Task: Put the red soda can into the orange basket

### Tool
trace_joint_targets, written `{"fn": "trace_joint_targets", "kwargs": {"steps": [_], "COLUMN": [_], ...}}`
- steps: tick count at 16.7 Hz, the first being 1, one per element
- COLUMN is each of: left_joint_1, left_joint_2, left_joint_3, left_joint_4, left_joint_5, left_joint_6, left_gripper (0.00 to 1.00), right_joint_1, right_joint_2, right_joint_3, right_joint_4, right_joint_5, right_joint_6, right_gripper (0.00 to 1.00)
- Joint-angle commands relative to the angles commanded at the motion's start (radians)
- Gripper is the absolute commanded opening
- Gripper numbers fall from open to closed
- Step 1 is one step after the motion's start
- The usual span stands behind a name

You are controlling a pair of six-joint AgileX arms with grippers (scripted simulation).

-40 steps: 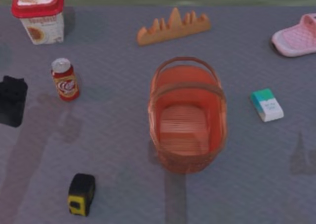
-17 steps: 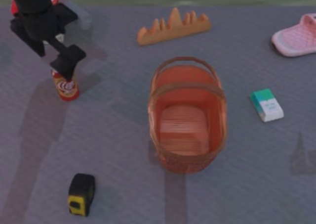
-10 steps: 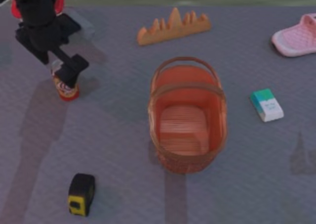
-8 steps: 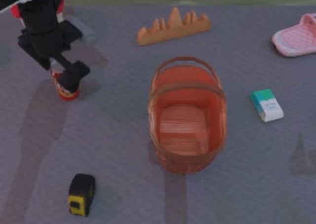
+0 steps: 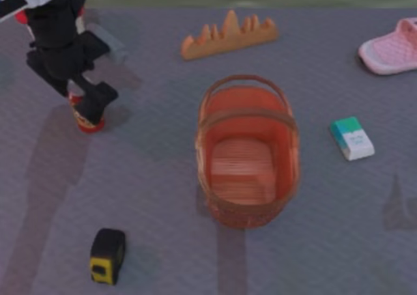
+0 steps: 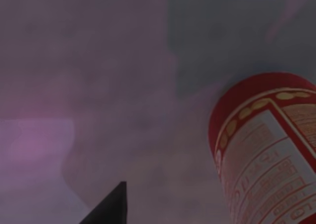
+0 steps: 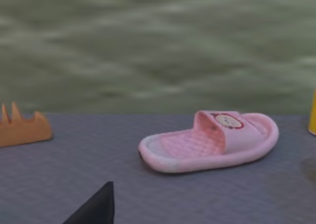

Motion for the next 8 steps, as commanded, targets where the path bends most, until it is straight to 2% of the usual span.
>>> {"fn": "trace_joint_targets", "kwargs": {"steps": [8], "left_joint_1": [0.0], "left_joint_2": [0.0], "left_joint_3": [0.0], "left_joint_4": [0.0], "left_joint_5": [0.0], "left_joint_6": [0.0], "left_gripper": [0.17], "right_joint_1": [0.0], "right_joint_2": [0.0], "right_joint_3": [0.0], "right_joint_4": [0.0], "right_joint_5": [0.0], "right_joint_6": [0.0], "right_gripper": [1.0]}}
